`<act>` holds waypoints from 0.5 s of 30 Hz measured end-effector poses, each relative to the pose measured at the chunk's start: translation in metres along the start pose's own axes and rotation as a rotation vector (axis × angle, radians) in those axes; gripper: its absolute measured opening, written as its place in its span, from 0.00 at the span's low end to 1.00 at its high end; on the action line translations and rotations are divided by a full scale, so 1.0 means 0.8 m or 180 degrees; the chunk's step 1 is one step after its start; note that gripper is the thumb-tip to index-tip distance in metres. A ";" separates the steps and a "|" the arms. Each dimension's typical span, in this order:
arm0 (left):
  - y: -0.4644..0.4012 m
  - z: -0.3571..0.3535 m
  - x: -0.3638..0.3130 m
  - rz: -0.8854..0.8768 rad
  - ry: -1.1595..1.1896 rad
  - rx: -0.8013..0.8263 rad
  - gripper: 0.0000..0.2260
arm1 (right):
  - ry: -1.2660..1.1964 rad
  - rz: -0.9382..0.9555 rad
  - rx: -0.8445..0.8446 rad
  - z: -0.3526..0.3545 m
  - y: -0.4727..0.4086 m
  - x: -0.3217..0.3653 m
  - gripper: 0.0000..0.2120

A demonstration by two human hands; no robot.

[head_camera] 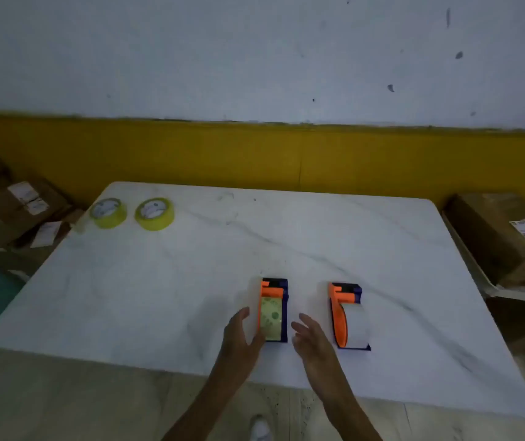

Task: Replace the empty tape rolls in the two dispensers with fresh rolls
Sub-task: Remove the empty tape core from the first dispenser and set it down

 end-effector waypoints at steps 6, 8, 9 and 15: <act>-0.051 -0.028 -0.001 0.0733 0.0651 0.0579 0.15 | 0.0777 -0.0213 0.0273 -0.016 -0.049 -0.012 0.31; -0.063 -0.020 -0.012 0.0873 0.0828 0.0585 0.09 | 0.0881 -0.0087 0.0469 -0.026 -0.059 -0.003 0.27; -0.065 -0.017 -0.019 0.0913 0.0893 0.0567 0.08 | 0.0996 -0.0062 0.0519 -0.025 -0.065 -0.004 0.24; -0.080 -0.004 -0.041 0.0768 0.1023 0.0500 0.09 | 0.1253 -0.0082 -0.0160 0.020 -0.085 0.012 0.04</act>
Point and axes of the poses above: each hand's wrist, its own y-axis away from the middle knuckle, its own z-axis out of the back of the hand, x = y × z, the point moved 9 cm from there along -y, towards the middle knuckle, and after that the axes turned 9 degrees about z, right-handed, at the moved point
